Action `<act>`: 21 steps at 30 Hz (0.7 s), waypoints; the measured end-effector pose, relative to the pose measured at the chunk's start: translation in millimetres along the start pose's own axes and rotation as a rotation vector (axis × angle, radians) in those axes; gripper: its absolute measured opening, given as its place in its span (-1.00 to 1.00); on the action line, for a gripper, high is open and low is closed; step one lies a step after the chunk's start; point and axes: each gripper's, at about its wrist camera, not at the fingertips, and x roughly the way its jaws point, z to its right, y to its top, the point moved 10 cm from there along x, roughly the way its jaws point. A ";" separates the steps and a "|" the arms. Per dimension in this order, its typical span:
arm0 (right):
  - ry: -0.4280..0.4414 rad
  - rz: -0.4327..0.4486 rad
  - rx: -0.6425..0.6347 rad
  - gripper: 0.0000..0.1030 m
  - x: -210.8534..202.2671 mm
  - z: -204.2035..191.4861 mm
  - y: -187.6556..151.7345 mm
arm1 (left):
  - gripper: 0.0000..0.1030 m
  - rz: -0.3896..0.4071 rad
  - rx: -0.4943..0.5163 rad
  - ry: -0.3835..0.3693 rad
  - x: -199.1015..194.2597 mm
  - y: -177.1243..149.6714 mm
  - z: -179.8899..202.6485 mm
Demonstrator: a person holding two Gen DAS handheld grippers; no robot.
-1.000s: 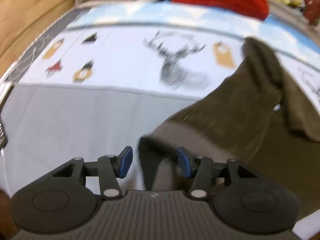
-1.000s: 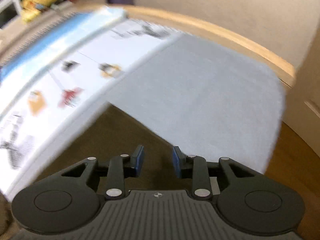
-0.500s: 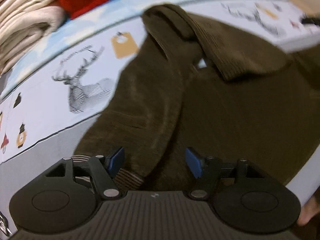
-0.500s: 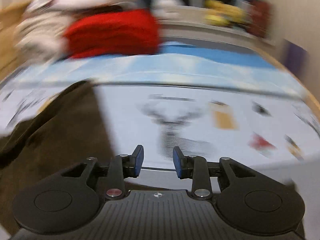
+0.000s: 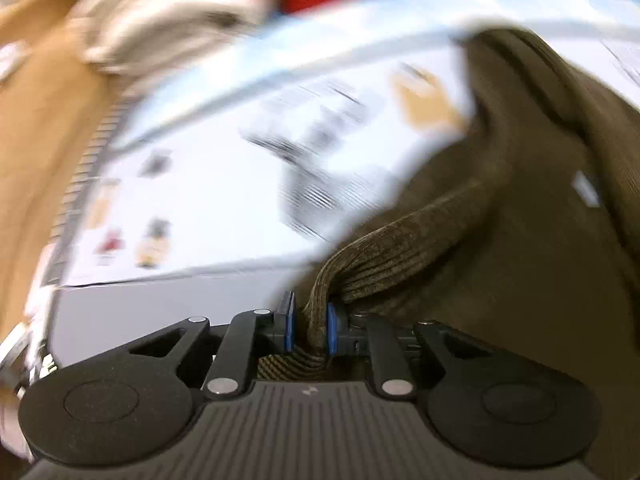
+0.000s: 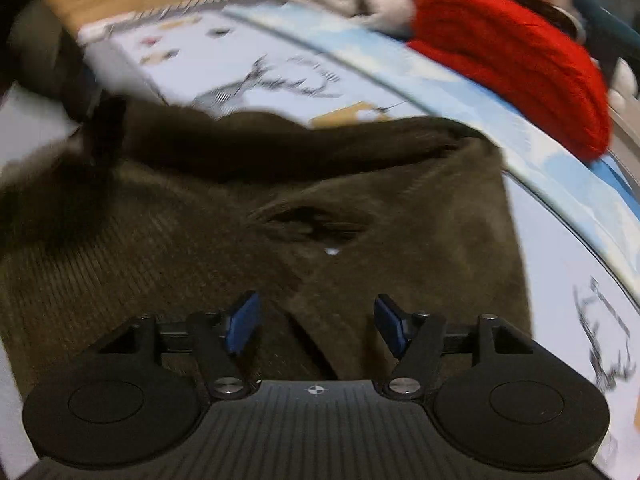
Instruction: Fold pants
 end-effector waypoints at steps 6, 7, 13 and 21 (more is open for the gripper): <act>-0.091 -0.059 -0.051 -0.29 14.3 -23.6 -2.8 | -0.67 0.044 -0.224 0.171 25.2 25.3 -50.1; -0.065 -0.045 0.010 -0.48 9.4 -19.2 -1.8 | -0.67 0.042 -0.238 0.173 31.5 27.8 -51.0; -0.141 0.142 0.391 -0.77 -78.0 20.4 3.6 | -0.68 0.046 -0.269 0.191 57.7 41.4 -60.1; -0.447 0.360 0.777 -0.80 -261.3 62.2 -77.1 | -0.68 0.068 -0.284 0.196 70.6 41.4 -63.8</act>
